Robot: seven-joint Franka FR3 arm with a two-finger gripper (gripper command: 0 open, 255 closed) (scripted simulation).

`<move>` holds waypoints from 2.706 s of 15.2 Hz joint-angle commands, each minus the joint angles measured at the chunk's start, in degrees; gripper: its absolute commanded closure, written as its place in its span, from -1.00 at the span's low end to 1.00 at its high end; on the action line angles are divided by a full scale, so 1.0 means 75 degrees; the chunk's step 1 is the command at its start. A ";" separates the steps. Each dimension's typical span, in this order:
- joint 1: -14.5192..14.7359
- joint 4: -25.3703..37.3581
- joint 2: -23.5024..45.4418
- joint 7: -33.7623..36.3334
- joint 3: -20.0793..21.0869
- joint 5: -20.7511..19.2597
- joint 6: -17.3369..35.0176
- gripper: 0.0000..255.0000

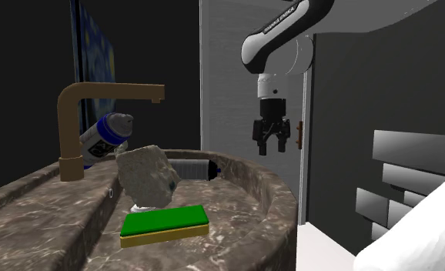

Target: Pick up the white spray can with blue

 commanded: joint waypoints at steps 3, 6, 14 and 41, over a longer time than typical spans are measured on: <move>0.0409 0.0672 0.0797 -0.0692 0.0177 0.0220 0.0084 -1.00; 0.0686 0.1205 0.1385 -0.1187 0.0340 0.0364 0.0110 -1.00; 0.1372 0.2637 0.2771 -0.2415 0.0882 0.0642 -0.0010 -1.00; 0.1799 0.2960 0.3531 -0.3192 0.1306 0.0737 0.0382 1.00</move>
